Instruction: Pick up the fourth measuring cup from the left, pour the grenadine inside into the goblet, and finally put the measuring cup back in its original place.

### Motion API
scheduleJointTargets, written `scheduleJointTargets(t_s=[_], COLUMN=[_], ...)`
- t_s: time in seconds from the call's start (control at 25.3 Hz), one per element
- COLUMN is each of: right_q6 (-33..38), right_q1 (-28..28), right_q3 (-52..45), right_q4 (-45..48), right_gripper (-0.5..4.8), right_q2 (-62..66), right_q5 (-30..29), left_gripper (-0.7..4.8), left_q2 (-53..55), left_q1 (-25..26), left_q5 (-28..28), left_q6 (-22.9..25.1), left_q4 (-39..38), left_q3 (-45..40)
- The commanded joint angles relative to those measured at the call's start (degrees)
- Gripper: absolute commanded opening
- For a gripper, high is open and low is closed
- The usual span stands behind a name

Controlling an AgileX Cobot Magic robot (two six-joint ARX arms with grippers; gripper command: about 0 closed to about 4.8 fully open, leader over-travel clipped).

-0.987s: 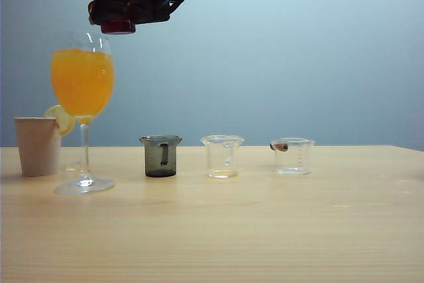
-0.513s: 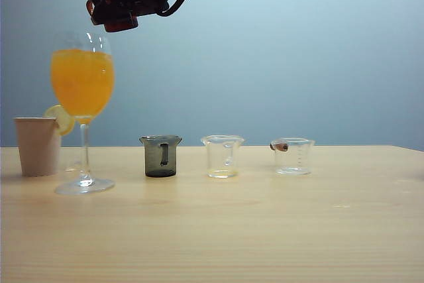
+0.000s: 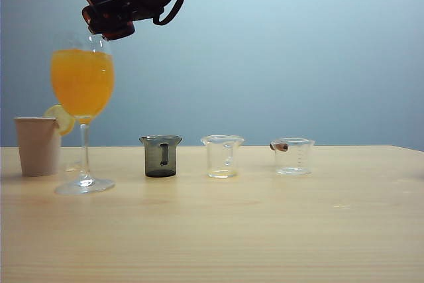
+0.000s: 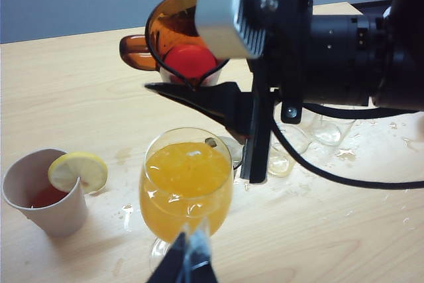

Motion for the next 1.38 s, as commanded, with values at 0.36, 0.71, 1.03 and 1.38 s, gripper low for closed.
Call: scheduleJointTargets(t_s=[0.36,0.71,1.03,1.38], right_q6=[-8.44,-10.43,-14.4,-18.21], right_q1=[0.94,1.16,1.16,1.38], right_q3=[0.48,0.48,0.48,0.48], right_q4=[4.42,4.66,4.7,4.87], right_gripper=[1.99,1.99,1.99,1.99], right_q2=[-0.59,-0.59,-0.59,-0.59], right_q5=[-0.2,-0.22,-0.28,-0.42], left_gripper=[-0.04,-0.04,-0.04,-0.04], left_q2=[-0.07,-0.07,-0.07,-0.07], left_q1=[0.04,0.04,0.04,0.04], left_q5=[0.22,0.22,0.22,0.22], left_q6=[0.02,0.02,0.02,0.02], left_q4=[0.33,0.33,0.33,0.33], left_q3=[0.15,0.15,0.15,0.15])
